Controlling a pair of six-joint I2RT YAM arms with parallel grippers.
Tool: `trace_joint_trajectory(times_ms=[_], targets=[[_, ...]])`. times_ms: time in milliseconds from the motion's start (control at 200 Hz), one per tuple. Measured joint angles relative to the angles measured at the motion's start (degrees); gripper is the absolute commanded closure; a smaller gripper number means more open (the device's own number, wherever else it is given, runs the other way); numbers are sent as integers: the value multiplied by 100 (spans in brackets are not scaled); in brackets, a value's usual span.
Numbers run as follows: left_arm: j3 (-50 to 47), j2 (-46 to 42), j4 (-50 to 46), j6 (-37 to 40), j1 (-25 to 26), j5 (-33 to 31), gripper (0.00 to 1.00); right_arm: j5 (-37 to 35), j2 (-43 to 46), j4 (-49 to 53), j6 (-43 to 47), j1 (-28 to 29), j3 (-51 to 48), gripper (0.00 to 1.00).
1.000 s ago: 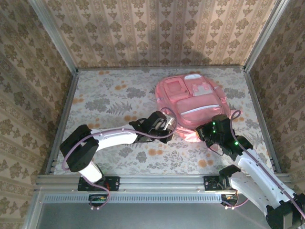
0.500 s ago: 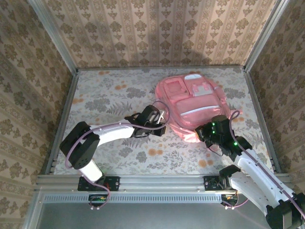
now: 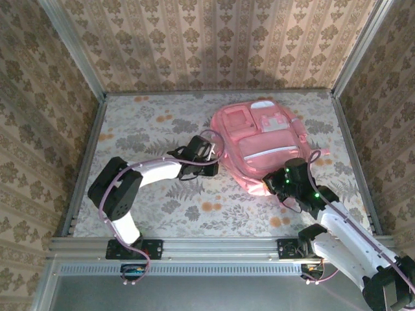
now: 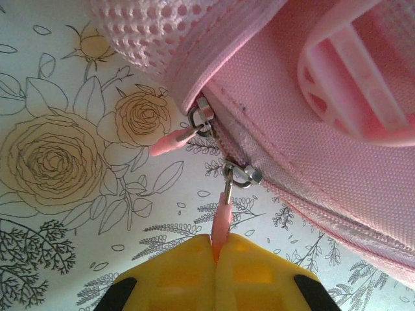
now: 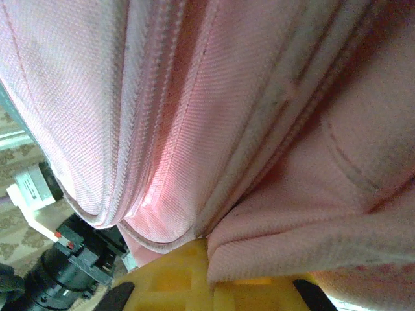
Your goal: Pack the student bag
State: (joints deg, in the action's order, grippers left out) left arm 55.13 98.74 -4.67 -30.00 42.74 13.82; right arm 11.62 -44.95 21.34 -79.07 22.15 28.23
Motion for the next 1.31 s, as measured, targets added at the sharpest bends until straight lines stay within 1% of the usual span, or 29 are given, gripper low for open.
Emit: trace_joint_trajectory(times_ms=[80,160,260,325,420,555,690,815,960,1140,1305], targets=[[-79,-20,52,-44,-52,37,63,-2,-138,-72,94,107,0,100],[-293,-144,24,-168,-138,48,51,-4,-297,-114,184,203,0,100],[-581,-612,-188,-212,-197,17,44,-9,-520,-210,369,350,0,100],[-737,-1202,-450,-225,-221,-48,39,-7,-704,-295,498,457,0,100],[-802,-2236,-868,-238,-321,-173,34,0,-1062,-494,623,629,17,100],[-813,-3652,-1335,-282,-822,-354,31,-17,-1821,-710,769,1023,341,100],[-824,-4411,-1786,-284,-1329,-404,31,-52,-2745,-1056,883,1526,916,100],[-857,-4693,-2122,-282,-1725,-358,31,-46,-3373,-1412,881,1882,1257,100],[-929,-4872,-2352,-280,-2065,-269,31,-118,-3432,-1532,841,2203,1296,100],[-931,-4929,-2430,-275,-2216,-122,31,-374,-3432,-1554,597,2780,1311,100],[-929,-4999,-2498,-258,-2227,-35,31,-750,-3432,-1738,81,3318,1279,100]])
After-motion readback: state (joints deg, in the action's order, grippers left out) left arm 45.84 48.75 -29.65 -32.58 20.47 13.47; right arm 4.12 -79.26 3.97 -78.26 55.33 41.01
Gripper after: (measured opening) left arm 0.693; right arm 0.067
